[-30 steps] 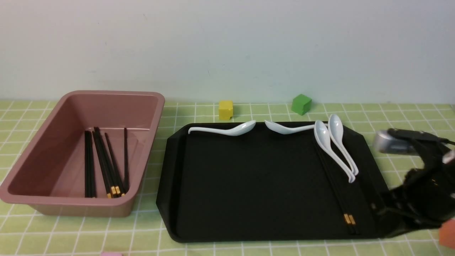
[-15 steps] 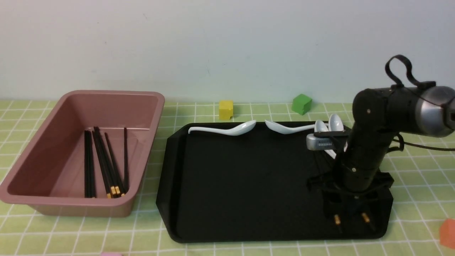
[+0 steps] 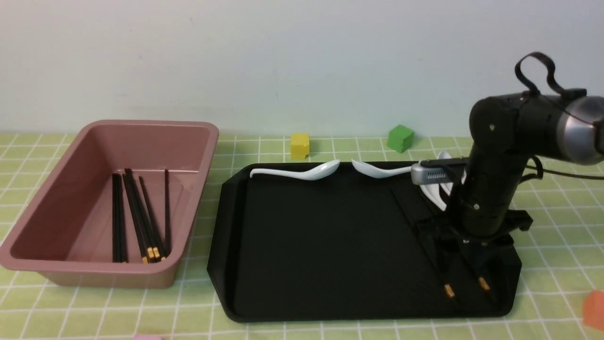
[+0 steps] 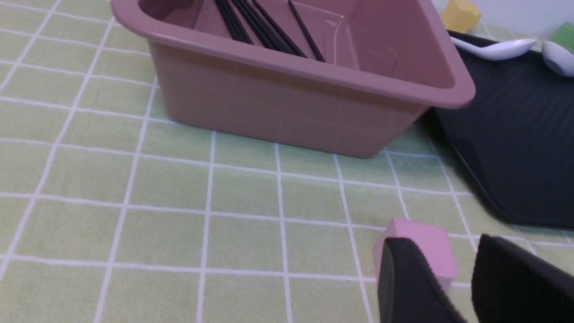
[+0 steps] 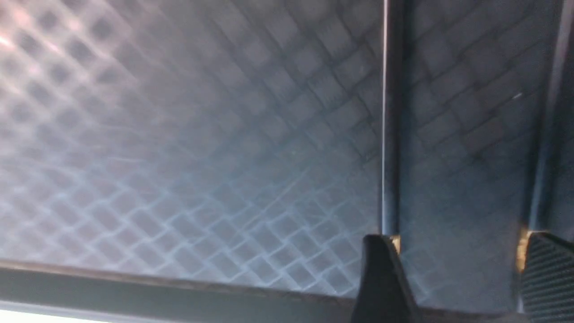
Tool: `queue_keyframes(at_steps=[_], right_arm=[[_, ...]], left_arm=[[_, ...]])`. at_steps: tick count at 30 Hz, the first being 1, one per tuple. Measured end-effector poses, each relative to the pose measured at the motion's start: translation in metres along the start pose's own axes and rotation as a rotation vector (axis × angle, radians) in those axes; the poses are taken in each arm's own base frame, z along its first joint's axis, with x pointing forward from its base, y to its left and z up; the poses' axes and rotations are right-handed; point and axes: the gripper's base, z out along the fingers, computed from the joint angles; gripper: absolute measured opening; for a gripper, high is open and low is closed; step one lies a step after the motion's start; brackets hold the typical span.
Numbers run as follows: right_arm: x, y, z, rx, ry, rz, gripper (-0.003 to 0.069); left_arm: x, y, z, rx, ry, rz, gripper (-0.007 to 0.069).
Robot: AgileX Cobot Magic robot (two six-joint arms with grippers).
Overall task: On green tablecloth take chopsticks from black tray and put them in box.
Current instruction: 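Move the gripper over the chopsticks on the black tray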
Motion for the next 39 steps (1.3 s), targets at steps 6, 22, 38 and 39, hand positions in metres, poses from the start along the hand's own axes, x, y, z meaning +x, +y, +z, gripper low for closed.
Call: queue_keyframes(at_steps=[6,22,38,39], right_arm=[[-0.002,-0.001,0.001,0.016,-0.002,0.003,0.0470],[-0.009,-0.003,0.036,0.036,0.063,0.025,0.0489],[0.002,0.010,0.027,-0.112,0.157,-0.061,0.0139],[0.004,0.012,0.020,-0.131,0.157,-0.065,0.0139]], left_arm=[[0.000,0.000,0.000,0.000,0.000,0.000,0.0238],[0.000,0.000,0.000,0.000,0.000,0.000,0.0239],[0.000,0.000,0.000,0.000,0.000,0.000,0.0239],[0.000,0.000,0.000,0.000,0.000,0.000,0.0239]])
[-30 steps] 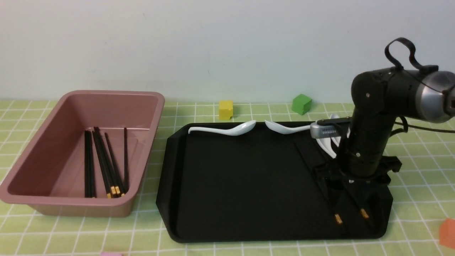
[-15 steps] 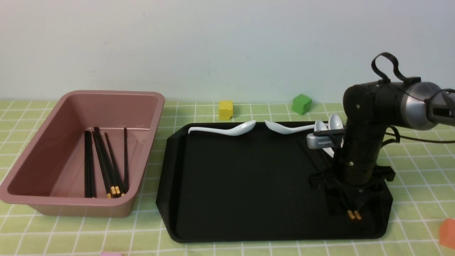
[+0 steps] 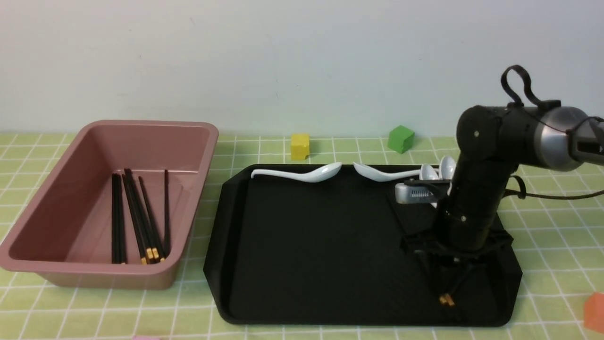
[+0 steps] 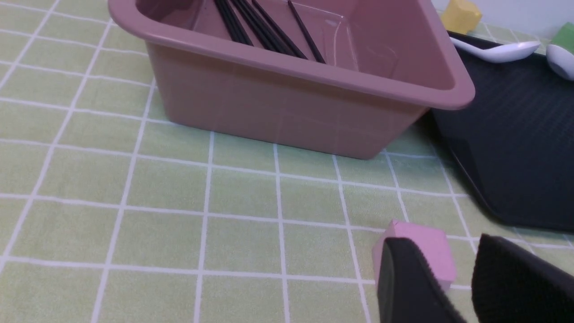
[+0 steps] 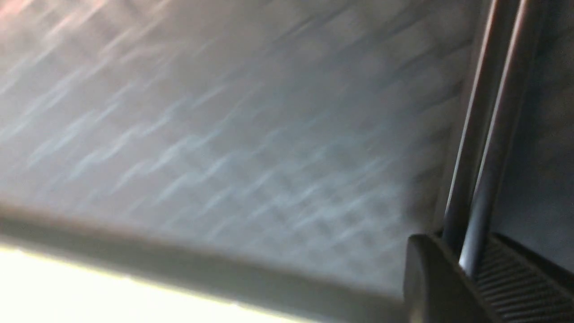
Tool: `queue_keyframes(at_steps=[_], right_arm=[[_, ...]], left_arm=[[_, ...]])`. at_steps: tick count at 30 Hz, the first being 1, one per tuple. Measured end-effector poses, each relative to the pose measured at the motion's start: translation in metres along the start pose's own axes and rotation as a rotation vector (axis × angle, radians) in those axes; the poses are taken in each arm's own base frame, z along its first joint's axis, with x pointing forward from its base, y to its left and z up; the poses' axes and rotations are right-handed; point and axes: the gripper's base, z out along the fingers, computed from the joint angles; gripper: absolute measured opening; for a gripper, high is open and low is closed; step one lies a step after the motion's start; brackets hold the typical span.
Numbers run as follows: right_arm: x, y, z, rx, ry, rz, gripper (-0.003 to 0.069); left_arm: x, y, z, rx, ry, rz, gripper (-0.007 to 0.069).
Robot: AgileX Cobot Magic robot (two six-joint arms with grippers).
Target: On green tablecloth take chopsticks from black tray and put them in box.
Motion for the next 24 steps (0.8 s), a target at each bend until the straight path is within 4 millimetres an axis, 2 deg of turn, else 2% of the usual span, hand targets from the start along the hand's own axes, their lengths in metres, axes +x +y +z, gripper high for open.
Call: queue_keyframes(at_steps=[5,8,9,11,14,16,18,21,22,23,24], right_arm=[[0.016,0.020,-0.047,-0.128,-0.101,-0.061,0.0139],[0.020,0.038,-0.076,-0.244,-0.187,-0.119,0.0139],[0.019,0.053,-0.089,-0.302,-0.236,-0.165,0.0139],[0.017,0.065,-0.099,-0.349,-0.278,-0.201,0.0139],[0.009,0.125,-0.118,-0.485,-0.415,-0.340,0.0139],[0.003,0.162,-0.117,-0.527,-0.465,-0.415,0.0139],[-0.003,0.187,-0.111,-0.552,-0.504,-0.455,0.0139],[-0.020,0.240,-0.084,-0.591,-0.623,-0.501,0.0139],[-0.024,0.253,-0.071,-0.598,-0.643,-0.507,0.0139],[-0.025,0.255,-0.069,-0.599,-0.649,-0.508,0.0139],[-0.033,0.274,-0.048,-0.606,-0.698,-0.505,0.0139]], left_arm=[[0.000,0.000,0.000,0.000,0.000,0.000,0.0239],[0.000,0.000,0.000,0.000,0.000,0.000,0.0239],[0.000,0.000,0.000,0.000,0.000,0.000,0.0239],[0.000,0.000,0.000,0.000,0.000,0.000,0.0239],[0.000,0.000,0.000,0.000,0.000,0.000,0.0239],[0.000,0.000,0.000,0.000,0.000,0.000,0.0239],[0.000,0.000,0.000,0.000,0.000,0.000,0.0239],[0.000,0.000,0.000,0.000,0.000,0.000,0.0239],[0.000,0.000,0.000,0.000,0.000,0.000,0.0239],[0.000,0.000,0.000,0.000,0.000,0.000,0.0239],[0.000,0.000,0.000,0.000,0.000,0.000,0.0239]])
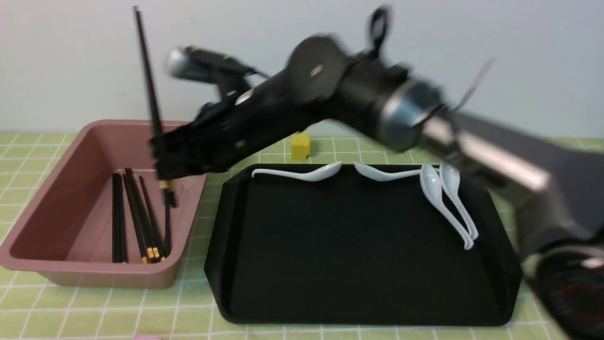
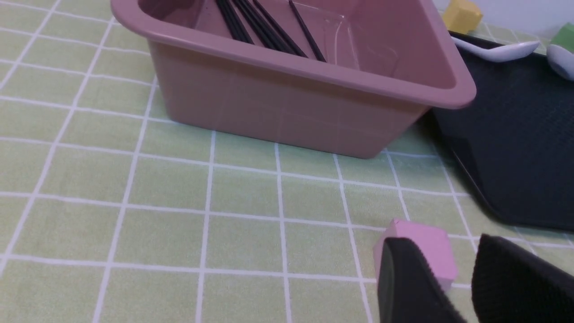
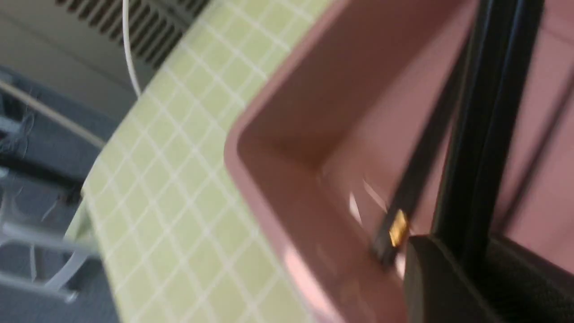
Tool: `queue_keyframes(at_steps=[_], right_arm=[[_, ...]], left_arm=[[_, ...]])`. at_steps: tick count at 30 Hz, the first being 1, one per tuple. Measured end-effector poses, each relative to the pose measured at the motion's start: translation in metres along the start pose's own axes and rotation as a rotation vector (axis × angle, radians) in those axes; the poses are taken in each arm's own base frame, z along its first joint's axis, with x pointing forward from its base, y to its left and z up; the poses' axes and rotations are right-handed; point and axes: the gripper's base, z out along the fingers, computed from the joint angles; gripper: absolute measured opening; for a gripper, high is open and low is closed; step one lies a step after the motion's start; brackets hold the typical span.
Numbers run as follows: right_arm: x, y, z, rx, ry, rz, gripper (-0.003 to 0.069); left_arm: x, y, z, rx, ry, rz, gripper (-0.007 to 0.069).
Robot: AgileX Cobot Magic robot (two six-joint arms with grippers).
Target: On green tablecloth take chopsticks from black tray and put them in box.
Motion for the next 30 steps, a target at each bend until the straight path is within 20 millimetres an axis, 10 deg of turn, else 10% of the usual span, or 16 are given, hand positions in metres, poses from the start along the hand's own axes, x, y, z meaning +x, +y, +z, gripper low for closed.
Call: queue_keyframes(at_steps=[7,14,21,30], right_arm=[[0.029,-0.012,0.057,0.028,-0.026,0.009,0.0216],[0.029,-0.012,0.042,0.005,0.101,0.008,0.0183],[-0.014,0.024,-0.056,0.025,0.249,-0.108,-0.0008],[-0.060,0.096,-0.253,0.324,-0.019,-0.341,-0.0012]], left_arm=[[0.000,0.000,0.000,0.000,0.000,0.000,0.0239],[0.000,0.000,0.000,0.000,0.000,0.000,0.0239],[0.000,0.000,0.000,0.000,0.000,0.000,0.0239],[0.000,0.000,0.000,0.000,0.001,0.000,0.0239]])
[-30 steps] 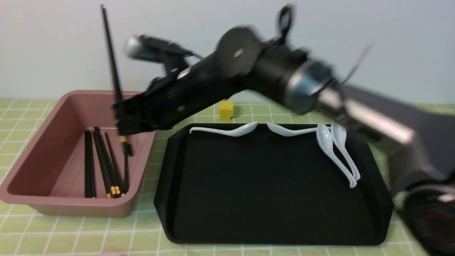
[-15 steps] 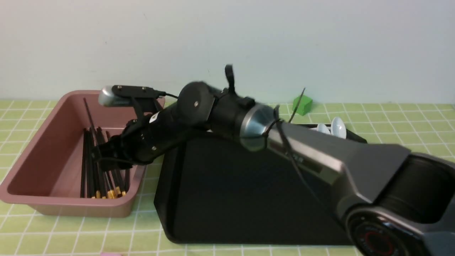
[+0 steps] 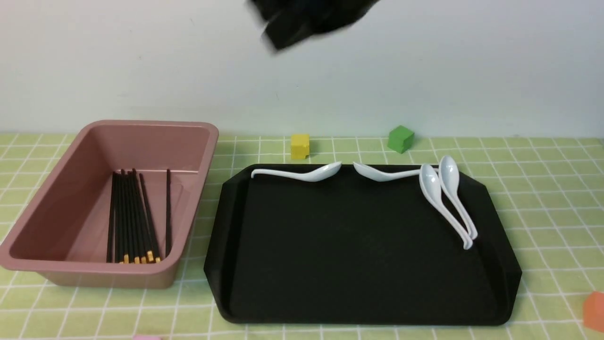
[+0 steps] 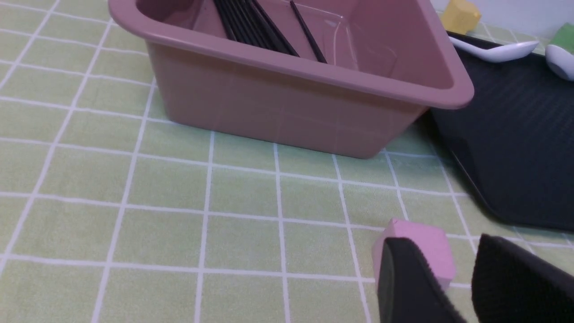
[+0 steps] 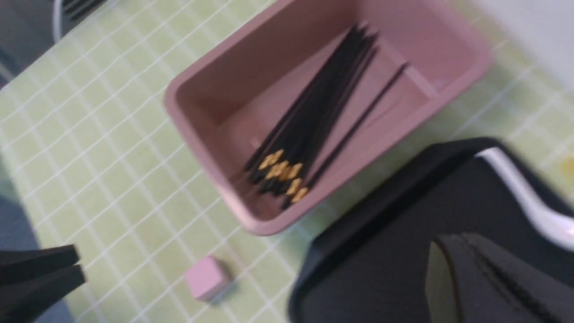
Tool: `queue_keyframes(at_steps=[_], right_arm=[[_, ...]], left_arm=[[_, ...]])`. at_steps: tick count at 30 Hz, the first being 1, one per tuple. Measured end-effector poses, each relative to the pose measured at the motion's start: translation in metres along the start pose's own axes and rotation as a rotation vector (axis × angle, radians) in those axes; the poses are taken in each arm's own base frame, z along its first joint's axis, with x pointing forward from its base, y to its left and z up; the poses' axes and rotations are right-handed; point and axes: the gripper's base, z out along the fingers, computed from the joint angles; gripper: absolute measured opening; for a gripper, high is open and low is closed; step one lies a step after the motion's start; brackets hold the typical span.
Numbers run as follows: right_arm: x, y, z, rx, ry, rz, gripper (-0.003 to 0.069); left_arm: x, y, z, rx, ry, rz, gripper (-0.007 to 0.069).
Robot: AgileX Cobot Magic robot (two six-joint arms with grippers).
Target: On green tablecloth take chopsticks from black tray and put them in box.
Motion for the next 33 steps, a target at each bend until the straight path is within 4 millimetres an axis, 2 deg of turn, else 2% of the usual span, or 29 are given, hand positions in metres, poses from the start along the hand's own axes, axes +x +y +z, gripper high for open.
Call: queue_keyframes(at_steps=[1,3,4,5,6,7,8,9,10,12,13,14,16,21,25,33], right_arm=[[-0.002,0.001,-0.043,0.079,-0.069,-0.017,-0.0011],[0.002,0.004,-0.084,0.150,-0.127,-0.025,-0.0009],[0.011,0.008,-0.117,0.184,-0.162,-0.031,-0.0008],[0.011,0.008,-0.117,0.184,-0.162,-0.031,-0.0008],[0.028,0.013,-0.151,0.213,-0.184,-0.036,-0.0008],[0.045,0.017,-0.171,0.222,-0.185,-0.038,-0.0008],[0.066,0.020,-0.186,0.222,-0.173,-0.036,-0.0006],[0.066,0.020,-0.186,0.222,-0.173,-0.036,-0.0006],[0.097,0.023,-0.197,0.221,-0.156,-0.034,-0.0006],[0.127,0.025,-0.198,0.210,-0.159,-0.029,-0.0006],[0.153,0.025,-0.194,0.199,-0.206,-0.026,-0.0006],[0.165,0.025,-0.189,0.192,-0.264,-0.026,-0.0006],[0.203,0.021,-0.169,0.185,-0.330,-0.018,-0.0005],[0.252,0.014,-0.140,0.185,-0.423,0.020,-0.0002],[0.260,0.013,-0.139,0.197,-0.465,0.007,0.0001],[0.260,0.012,-0.138,0.201,-0.469,0.005,0.0004]], left_arm=[[0.000,0.000,0.000,0.000,0.000,0.000,0.0239],[0.000,0.000,0.000,0.000,0.000,0.000,0.0239],[0.000,0.000,0.000,0.000,0.000,0.000,0.0239],[0.000,0.000,0.000,0.000,0.000,0.000,0.0239],[0.000,0.000,0.000,0.000,0.000,0.000,0.0239],[0.000,0.000,0.000,0.000,0.000,0.000,0.0239],[0.000,0.000,0.000,0.000,0.000,0.000,0.0239],[0.000,0.000,0.000,0.000,0.000,0.000,0.0239],[0.000,0.000,0.000,0.000,0.000,0.000,0.0239],[0.000,0.000,0.000,0.000,0.000,0.000,0.0239],[0.000,0.000,0.000,0.000,0.000,0.000,0.0239],[0.000,0.000,0.000,0.000,0.000,0.000,0.0239],[0.000,0.000,0.000,0.000,0.000,0.000,0.0239],[0.000,0.000,0.000,0.000,0.000,0.000,0.0239],[0.000,0.000,0.000,0.000,0.000,0.000,0.0239],[0.000,0.000,0.000,0.000,0.000,0.000,0.0239]])
